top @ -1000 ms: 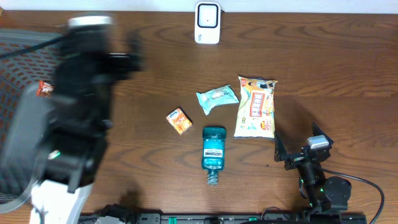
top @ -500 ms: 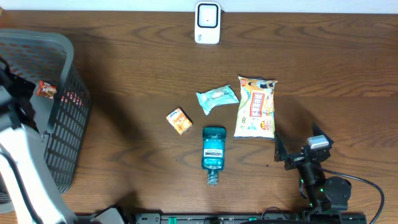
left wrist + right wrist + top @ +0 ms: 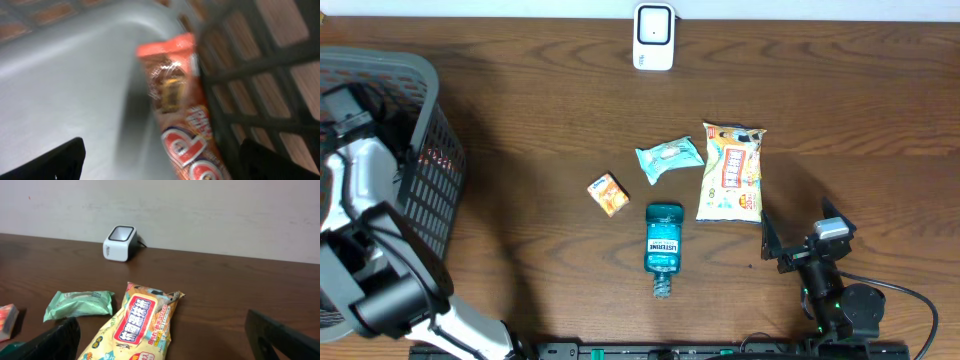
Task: Scan the item barcode
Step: 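Reach the left gripper into the basket and grasp the red candy bar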
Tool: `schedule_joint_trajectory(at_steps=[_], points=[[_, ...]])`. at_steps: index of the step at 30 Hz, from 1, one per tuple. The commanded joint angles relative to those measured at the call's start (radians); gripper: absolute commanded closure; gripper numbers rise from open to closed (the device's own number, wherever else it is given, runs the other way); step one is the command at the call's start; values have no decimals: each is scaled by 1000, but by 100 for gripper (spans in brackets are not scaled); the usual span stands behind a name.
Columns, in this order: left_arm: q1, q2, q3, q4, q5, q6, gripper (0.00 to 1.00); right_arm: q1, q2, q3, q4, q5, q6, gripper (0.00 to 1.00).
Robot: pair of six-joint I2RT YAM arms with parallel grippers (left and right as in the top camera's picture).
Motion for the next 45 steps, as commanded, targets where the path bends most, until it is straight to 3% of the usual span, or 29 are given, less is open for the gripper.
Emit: schedule_joint_trajectory(at_steps=[1,7,14,17,20,21,27,33,38,40,45], points=[[-23,48,0,36,18,49,2,8,-5,-4,0,2,17,1],[-37,151,0,71,17,49,2,8,-5,-4,0,2,17,1],[-35,219,0,-40,14,72,3,8,-5,-4,0,2,17,1],[-32,218,0,-90,0,109,54,8,-5,-4,0,2,17,1],[-23,218,0,-140,-37,108,89,8,-5,-4,0,2,17,1],[-19,217,0,-159,-40,108,92,8,-5,-4,0,1,17,1],[11,142,2,-206,-47,79,93,8,-5,-4,0,1,17,1],[57,-146,2,-198,-46,62,93,8,-5,-4,0,1,17,1],[98,-391,2,-205,-43,-34,93,8,-5,-4,0,1,17,1],[104,-471,2,-217,-7,-59,93,8,-5,-4,0,1,17,1],[91,-660,2,-197,253,-118,93,8,-5,-4,0,2,17,1]])
